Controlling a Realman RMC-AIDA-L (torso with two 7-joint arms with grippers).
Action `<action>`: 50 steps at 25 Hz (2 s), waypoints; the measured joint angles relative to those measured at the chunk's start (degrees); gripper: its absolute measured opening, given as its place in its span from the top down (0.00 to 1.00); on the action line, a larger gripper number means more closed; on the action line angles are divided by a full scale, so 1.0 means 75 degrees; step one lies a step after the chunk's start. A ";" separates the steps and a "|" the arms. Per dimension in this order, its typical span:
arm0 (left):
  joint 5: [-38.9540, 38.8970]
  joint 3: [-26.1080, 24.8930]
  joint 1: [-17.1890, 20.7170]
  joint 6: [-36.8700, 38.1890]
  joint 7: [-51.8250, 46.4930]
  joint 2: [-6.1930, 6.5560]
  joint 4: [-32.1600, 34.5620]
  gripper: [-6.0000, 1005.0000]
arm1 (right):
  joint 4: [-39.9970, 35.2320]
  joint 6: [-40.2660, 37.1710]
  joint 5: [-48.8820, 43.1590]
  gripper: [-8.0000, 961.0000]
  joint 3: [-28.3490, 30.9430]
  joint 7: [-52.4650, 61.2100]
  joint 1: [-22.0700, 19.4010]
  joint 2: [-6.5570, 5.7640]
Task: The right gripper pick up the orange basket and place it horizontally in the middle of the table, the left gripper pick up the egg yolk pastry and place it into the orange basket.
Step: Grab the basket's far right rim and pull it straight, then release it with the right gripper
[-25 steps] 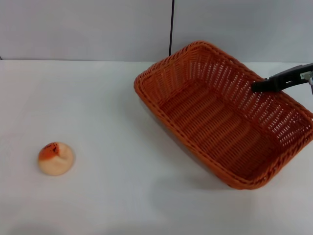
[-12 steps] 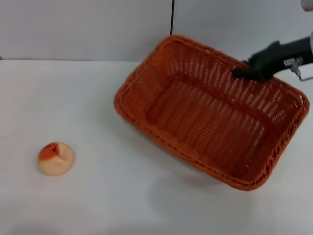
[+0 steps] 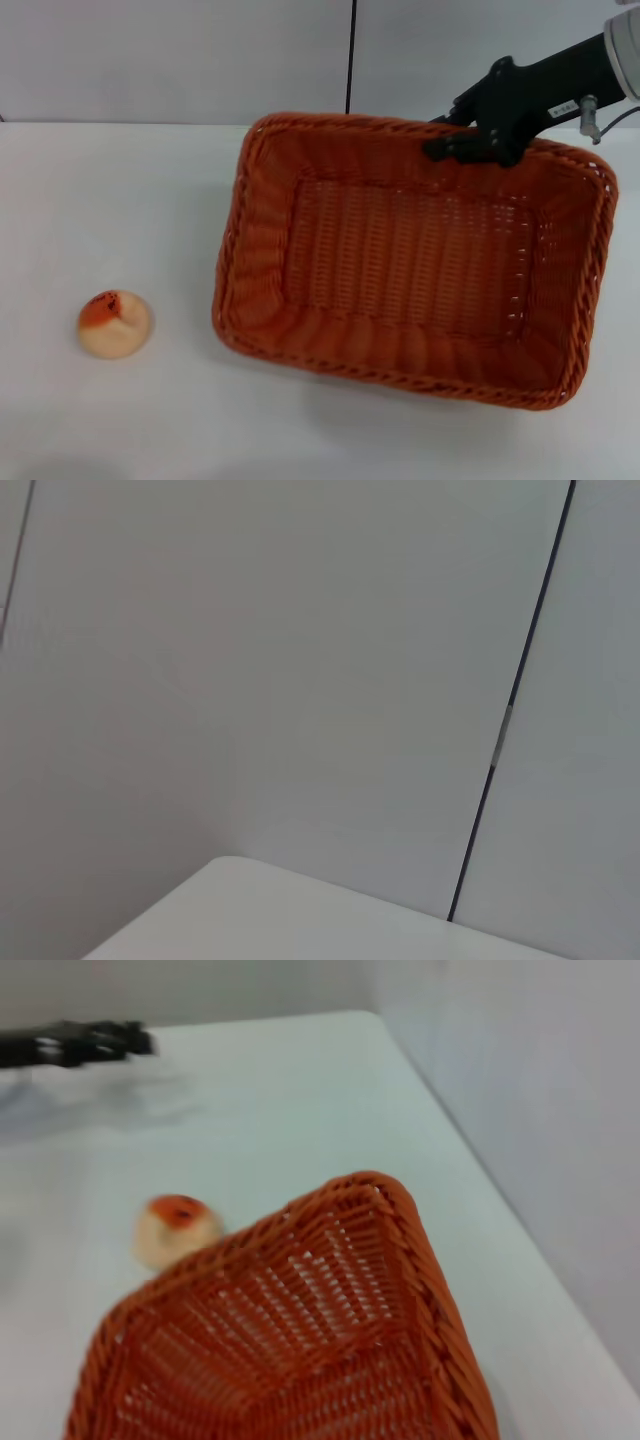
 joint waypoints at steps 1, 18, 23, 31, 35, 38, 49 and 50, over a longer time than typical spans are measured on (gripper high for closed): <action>-0.0001 -0.0007 0.0041 0.0028 -0.0002 0.0000 -0.0006 0.21 | 0.0000 0.0000 0.0000 0.81 0.0000 0.0000 0.0000 0.0000; 0.0057 0.0040 0.0077 0.0065 -0.0002 0.0000 -0.0093 0.21 | 0.0952 -0.0402 0.0268 0.81 -0.0072 -0.1043 -0.0006 0.0066; 0.0060 0.0048 0.0115 0.0094 -0.0002 -0.0010 -0.0123 0.21 | 0.1049 -0.0231 0.0401 0.82 -0.0049 -0.1269 -0.0110 0.0188; 0.0060 0.0049 0.0200 0.0195 -0.0002 -0.0024 -0.0122 0.21 | 0.0895 -0.0038 0.0737 0.77 -0.0107 -0.1454 -0.0383 0.0261; 0.0059 0.0049 0.0209 0.0195 -0.0002 -0.0024 -0.0122 0.21 | 0.0954 0.0112 0.0704 0.74 -0.0400 -0.1492 -0.0429 0.0341; 0.0059 0.0049 0.0195 0.0194 -0.0002 -0.0024 -0.0122 0.21 | 0.0963 0.0209 0.0705 0.72 -0.0556 -0.1493 -0.0458 0.0359; 0.0070 0.0049 0.0161 0.0146 -0.0001 -0.0024 -0.0123 0.21 | 0.0875 0.0549 0.0730 0.63 -0.0661 -0.1465 -0.0594 0.0435; 0.0070 0.0049 0.0165 0.0146 -0.0002 -0.0024 -0.0122 0.21 | 0.0848 0.0563 0.0730 0.62 -0.0653 -0.1456 -0.0615 0.0437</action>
